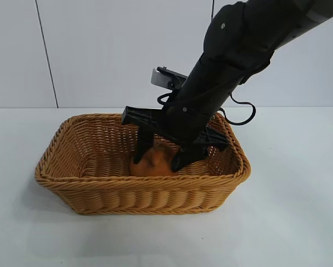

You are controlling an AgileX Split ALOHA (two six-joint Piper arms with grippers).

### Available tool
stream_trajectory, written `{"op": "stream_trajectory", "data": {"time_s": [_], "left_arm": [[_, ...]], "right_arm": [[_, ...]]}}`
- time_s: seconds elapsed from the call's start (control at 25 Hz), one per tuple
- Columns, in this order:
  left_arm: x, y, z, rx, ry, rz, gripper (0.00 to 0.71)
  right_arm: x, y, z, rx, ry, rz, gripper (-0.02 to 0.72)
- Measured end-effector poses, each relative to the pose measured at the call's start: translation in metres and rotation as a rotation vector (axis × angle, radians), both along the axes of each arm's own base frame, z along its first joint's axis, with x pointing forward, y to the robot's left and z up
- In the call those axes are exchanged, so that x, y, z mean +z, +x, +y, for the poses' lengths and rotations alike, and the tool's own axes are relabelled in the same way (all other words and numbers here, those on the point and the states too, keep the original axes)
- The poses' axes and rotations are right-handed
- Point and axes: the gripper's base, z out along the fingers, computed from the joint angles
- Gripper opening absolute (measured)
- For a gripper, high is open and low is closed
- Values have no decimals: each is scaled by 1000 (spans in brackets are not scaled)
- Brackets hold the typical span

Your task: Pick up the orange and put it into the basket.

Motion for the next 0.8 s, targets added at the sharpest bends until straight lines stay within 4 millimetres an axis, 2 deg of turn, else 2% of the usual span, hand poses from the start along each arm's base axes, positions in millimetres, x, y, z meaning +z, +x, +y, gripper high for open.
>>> {"op": "stream_trajectory", "data": {"time_s": [0.12,0.24,0.48,0.72,0.76,0.8], "left_arm": [[0,0,0,0,0,0,666],[0,0,0,0,0,0,666],[0,0,0,0,0,0,666],[0,0,0,0,0,1,666],[0,0,0,0,0,1,666],[0,0,0,0,0,1,666]], "right_arm": [[27,-1,-1,38,-5,-32,644],[64,1,0,87,-43,-34,651],[119,3,-13,155,-270,32,652],[135,15,-31,89,-361,-14,652],[135,19,-37,70,-364,-9,652],[135,30,-59,14,-370,4,652]]}}
